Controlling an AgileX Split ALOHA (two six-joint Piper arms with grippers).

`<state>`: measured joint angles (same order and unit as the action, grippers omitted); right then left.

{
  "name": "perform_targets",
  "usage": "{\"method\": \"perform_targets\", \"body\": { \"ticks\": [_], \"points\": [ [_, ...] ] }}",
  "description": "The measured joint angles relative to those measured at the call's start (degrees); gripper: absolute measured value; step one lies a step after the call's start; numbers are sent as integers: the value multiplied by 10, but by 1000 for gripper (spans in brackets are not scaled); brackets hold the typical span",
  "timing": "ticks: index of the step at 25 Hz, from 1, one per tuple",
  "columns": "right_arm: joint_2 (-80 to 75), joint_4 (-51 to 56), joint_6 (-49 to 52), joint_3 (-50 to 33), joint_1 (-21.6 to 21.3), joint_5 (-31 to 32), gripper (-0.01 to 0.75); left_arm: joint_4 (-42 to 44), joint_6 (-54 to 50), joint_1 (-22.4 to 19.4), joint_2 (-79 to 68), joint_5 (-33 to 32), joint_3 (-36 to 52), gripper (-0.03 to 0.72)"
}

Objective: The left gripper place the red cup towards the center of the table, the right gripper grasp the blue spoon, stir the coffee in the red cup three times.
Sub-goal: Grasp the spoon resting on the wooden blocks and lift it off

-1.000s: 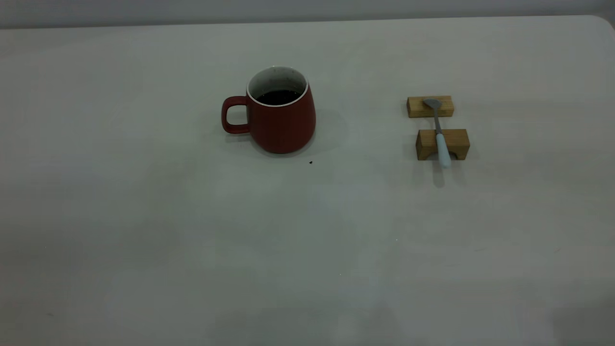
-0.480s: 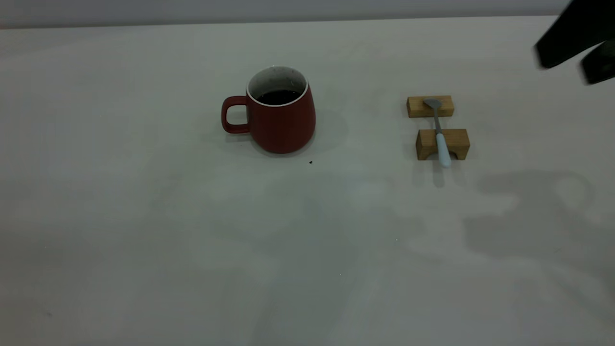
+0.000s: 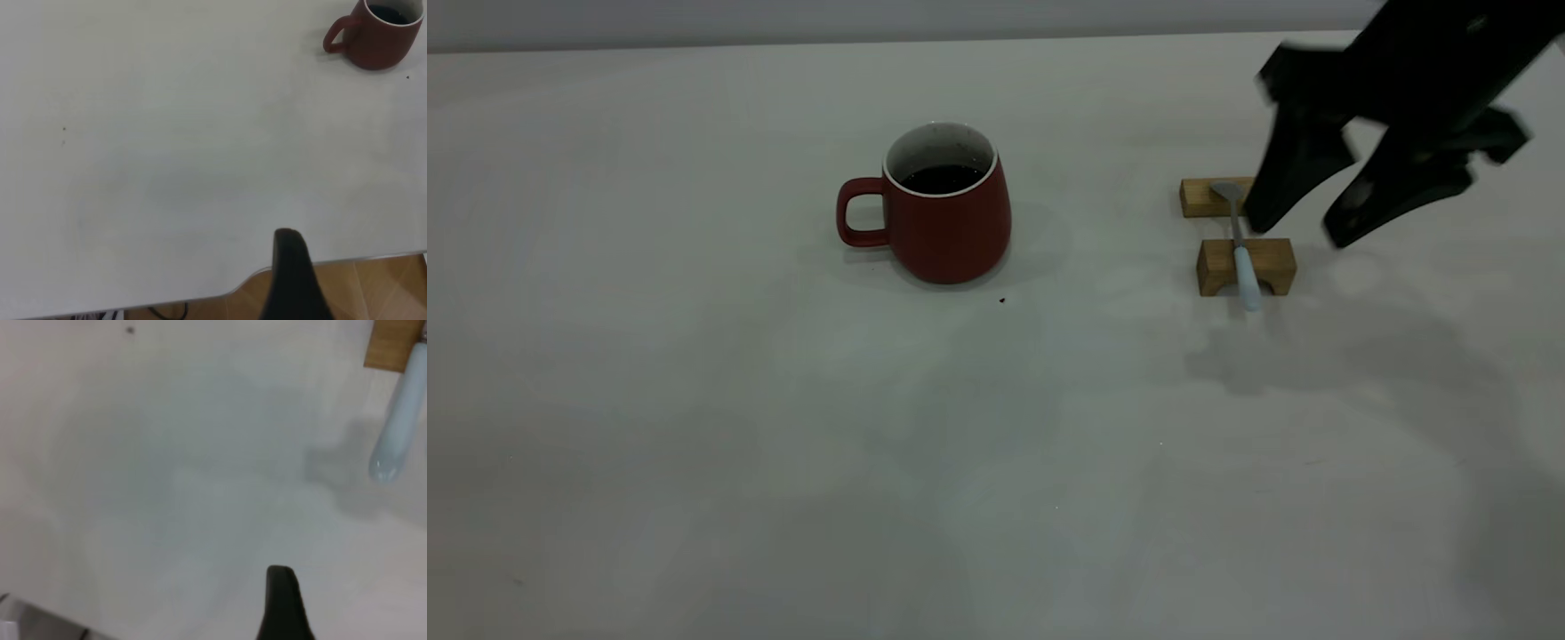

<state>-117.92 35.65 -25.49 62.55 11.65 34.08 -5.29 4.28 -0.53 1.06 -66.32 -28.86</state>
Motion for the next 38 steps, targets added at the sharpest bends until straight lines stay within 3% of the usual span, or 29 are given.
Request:
{"method": "perform_targets", "body": {
  "ticks": [10, 33, 38],
  "points": [
    [-128, -223, 240, 152, 33, 45, 582, 0, 0, 0, 0, 0, 0, 560],
    [-206, -178, 247, 164, 45, -17, 580, 0, -1, 0, 0, 0, 0, 560],
    [-207, -178, 247, 164, 45, -22, 518, 0, -1, 0, 0, 0, 0, 560]
  ]
}}
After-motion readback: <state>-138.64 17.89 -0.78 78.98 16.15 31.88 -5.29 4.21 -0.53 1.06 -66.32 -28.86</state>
